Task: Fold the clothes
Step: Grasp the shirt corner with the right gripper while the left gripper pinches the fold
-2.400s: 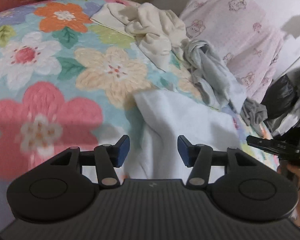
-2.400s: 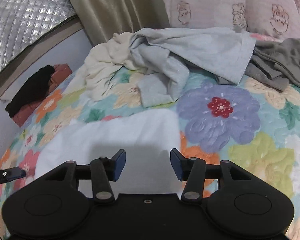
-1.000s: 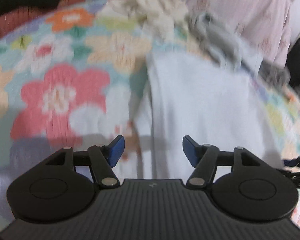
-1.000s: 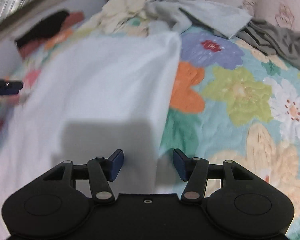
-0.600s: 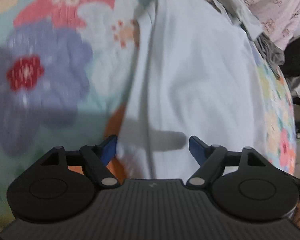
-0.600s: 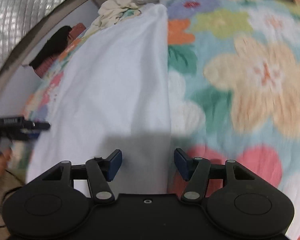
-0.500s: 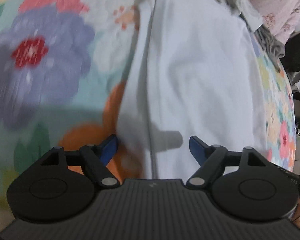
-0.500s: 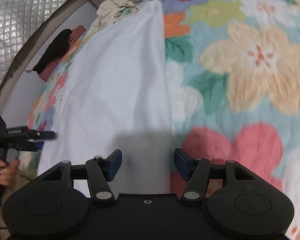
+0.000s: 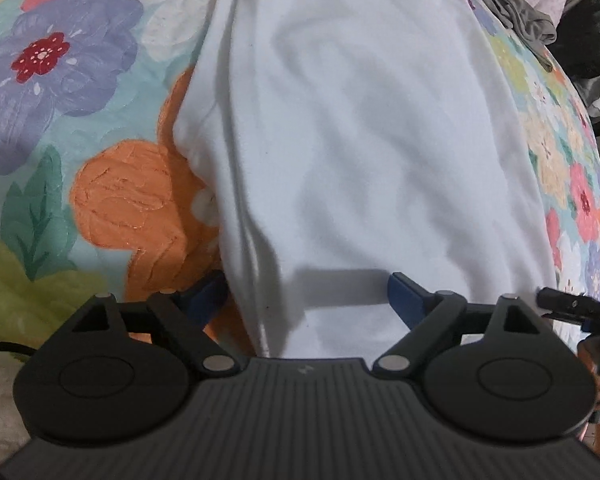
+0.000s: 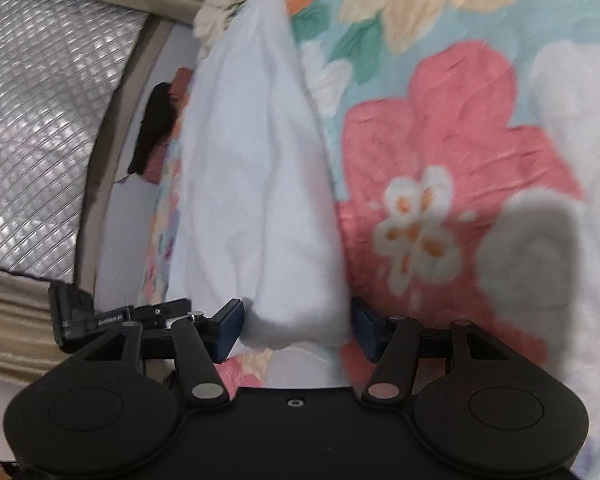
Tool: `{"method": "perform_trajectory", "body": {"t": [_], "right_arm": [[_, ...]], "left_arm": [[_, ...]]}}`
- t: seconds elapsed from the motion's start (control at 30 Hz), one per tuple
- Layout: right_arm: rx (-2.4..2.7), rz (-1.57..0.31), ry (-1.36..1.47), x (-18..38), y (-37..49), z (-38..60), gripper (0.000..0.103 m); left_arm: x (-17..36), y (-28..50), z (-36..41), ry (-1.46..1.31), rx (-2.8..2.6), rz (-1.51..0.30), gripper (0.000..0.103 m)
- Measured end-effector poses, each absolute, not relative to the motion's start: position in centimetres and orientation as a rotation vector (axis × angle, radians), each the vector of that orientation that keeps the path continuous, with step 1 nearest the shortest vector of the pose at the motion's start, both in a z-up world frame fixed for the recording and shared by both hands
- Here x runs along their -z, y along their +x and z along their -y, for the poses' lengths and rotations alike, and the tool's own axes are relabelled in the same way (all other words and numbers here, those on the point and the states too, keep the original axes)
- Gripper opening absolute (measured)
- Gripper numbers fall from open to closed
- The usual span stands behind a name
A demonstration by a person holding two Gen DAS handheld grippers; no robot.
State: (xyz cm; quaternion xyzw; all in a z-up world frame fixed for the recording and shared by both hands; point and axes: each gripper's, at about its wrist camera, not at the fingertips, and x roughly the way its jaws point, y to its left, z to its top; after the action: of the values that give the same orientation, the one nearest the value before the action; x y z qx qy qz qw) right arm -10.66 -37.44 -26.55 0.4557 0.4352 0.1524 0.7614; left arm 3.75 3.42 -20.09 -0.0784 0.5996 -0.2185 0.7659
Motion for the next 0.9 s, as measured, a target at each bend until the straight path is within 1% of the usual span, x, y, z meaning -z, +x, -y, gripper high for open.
{"method": "perform_trajectory", "body": {"t": [0.03, 0.07, 0.1, 0.13, 0.2, 0.27, 0.33, 0.4, 0.47, 0.5, 0.53, 0.6, 0.63, 0.67, 0.7, 0.73, 0.77, 0.8, 0.83, 0.9], "right_arm": [[-0.340, -0.933, 0.980, 26.6, -10.4, 37.0, 0.053], [-0.338, -0.922, 0.957, 26.6, -10.0, 36.6, 0.033], [-0.332, -0.907, 0.934, 26.3, -9.7, 36.5, 0.015], [-0.330, -0.878, 0.918, 25.8, -9.6, 36.4, 0.015], [-0.399, -0.755, 0.932, 24.0, -10.1, 36.6, 0.015], [-0.515, -0.590, 0.997, 22.4, -10.6, 37.5, 0.014], [-0.505, -0.582, 0.999, 21.6, -10.0, 38.0, 0.014], [-0.459, -0.633, 0.919, 21.3, -9.5, 37.7, 0.014], [-0.434, -0.672, 0.885, 21.7, -9.5, 37.3, 0.014], [-0.427, -0.681, 0.879, 22.0, -9.7, 37.1, 0.014], [-0.421, -0.691, 0.873, 22.3, -10.0, 36.9, 0.014], [-0.401, -0.709, 0.869, 23.1, -10.5, 36.9, 0.014], [-0.394, -0.708, 0.880, 23.4, -10.8, 37.1, 0.014], [-0.386, -0.706, 0.894, 23.7, -10.9, 37.3, 0.014], [-0.386, -0.697, 0.912, 23.9, -11.0, 37.4, 0.015], [-0.383, -0.693, 0.928, 24.2, -11.2, 37.6, 0.019], [-0.366, -0.700, 0.931, 24.4, -11.2, 37.6, 0.019], [-0.350, -0.709, 0.924, 24.5, -11.2, 37.5, 0.020], [-0.336, -0.720, 0.911, 24.6, -11.2, 37.3, 0.023], [-0.322, -0.740, 0.900, 24.7, -11.0, 37.1, 0.024]], "left_arm": [[20.0, 3.7, -3.6, -0.186, 0.466, -1.297, 0.075], [19.8, 3.6, -3.9, -0.200, 0.453, -1.286, 0.056], [19.4, 3.6, -4.4, -0.225, 0.447, -1.280, 0.006], [18.8, 3.6, -5.0, -0.267, 0.477, -1.280, 0.009], [16.7, 3.8, -6.4, -0.374, 0.594, -1.235, 0.009], [15.0, 4.0, -7.1, -0.405, 0.625, -1.191, 0.010], [14.8, 4.0, -6.7, -0.367, 0.607, -1.200, 0.010], [16.4, 4.1, -5.5, -0.326, 0.583, -1.274, 0.011], [17.8, 4.3, -4.6, -0.261, 0.546, -1.332, 0.020], [18.3, 4.1, -4.2, -0.231, 0.532, -1.344, 0.034], [18.5, 3.9, -4.0, -0.213, 0.523, -1.348, 0.043], [18.8, 3.5, -3.7, -0.210, 0.526, -1.350, 0.048], [18.8, 3.5, -3.8, -0.211, 0.527, -1.348, 0.048], [18.7, 3.5, -3.9, -0.217, 0.525, -1.346, 0.046], [18.6, 3.4, -4.0, -0.223, 0.525, -1.337, 0.042], [18.5, 3.2, -4.2, -0.228, 0.525, -1.323, 0.021], [18.4, 3.0, -4.4, -0.231, 0.525, -1.303, 0.012], [18.2, 2.9, -4.6, -0.234, 0.524, -1.285, 0.012], [18.1, 2.7, -4.7, -0.234, 0.522, -1.273, 0.011], [18.0, 2.5, -4.8, -0.225, 0.519, -1.256, 0.011]]}}
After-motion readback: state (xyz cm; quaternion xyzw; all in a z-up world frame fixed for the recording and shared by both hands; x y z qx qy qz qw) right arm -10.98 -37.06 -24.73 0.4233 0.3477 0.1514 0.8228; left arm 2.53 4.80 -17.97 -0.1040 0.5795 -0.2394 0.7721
